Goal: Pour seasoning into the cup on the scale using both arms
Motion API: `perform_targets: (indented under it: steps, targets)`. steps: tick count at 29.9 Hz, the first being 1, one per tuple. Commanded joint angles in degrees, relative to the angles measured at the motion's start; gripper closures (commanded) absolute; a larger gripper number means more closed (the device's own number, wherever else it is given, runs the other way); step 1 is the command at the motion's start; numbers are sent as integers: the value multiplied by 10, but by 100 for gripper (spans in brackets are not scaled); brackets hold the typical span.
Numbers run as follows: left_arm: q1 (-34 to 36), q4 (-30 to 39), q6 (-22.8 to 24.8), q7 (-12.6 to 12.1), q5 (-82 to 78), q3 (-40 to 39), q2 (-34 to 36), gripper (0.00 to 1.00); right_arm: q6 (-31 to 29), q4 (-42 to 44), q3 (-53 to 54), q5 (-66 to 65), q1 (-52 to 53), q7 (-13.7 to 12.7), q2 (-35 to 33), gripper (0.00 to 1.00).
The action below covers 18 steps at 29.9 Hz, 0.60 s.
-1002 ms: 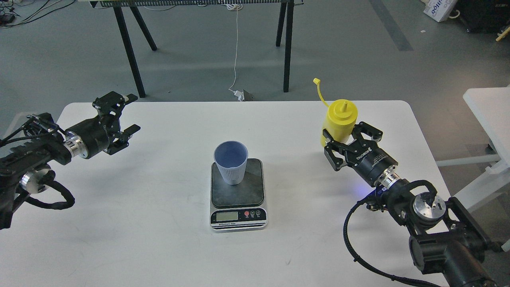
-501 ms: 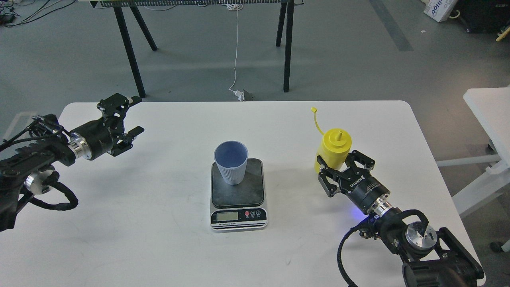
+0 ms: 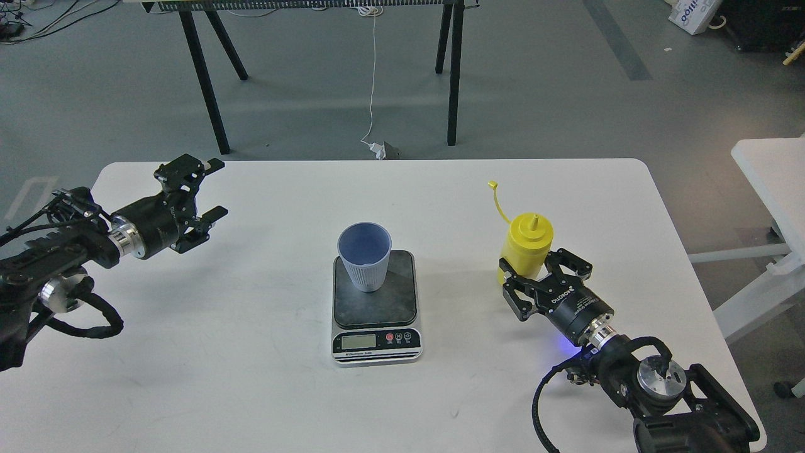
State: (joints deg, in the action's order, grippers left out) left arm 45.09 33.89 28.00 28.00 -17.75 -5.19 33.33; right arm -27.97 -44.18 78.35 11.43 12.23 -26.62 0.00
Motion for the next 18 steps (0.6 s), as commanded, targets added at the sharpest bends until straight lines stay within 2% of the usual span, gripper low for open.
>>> perform_targets:
  steps: [1,9,18]
  targets:
    - [0,0,0,0,0,0,0,1,0,1,-4,0,2,0,0,14]
    - [0,0,0,0,0,-1,0,1,0,-6,-5,1,-4,-1,0,8]
    - [0,0,0,0,1,-3,0,1,0,-40,-17,2,-36,-2,0,8]
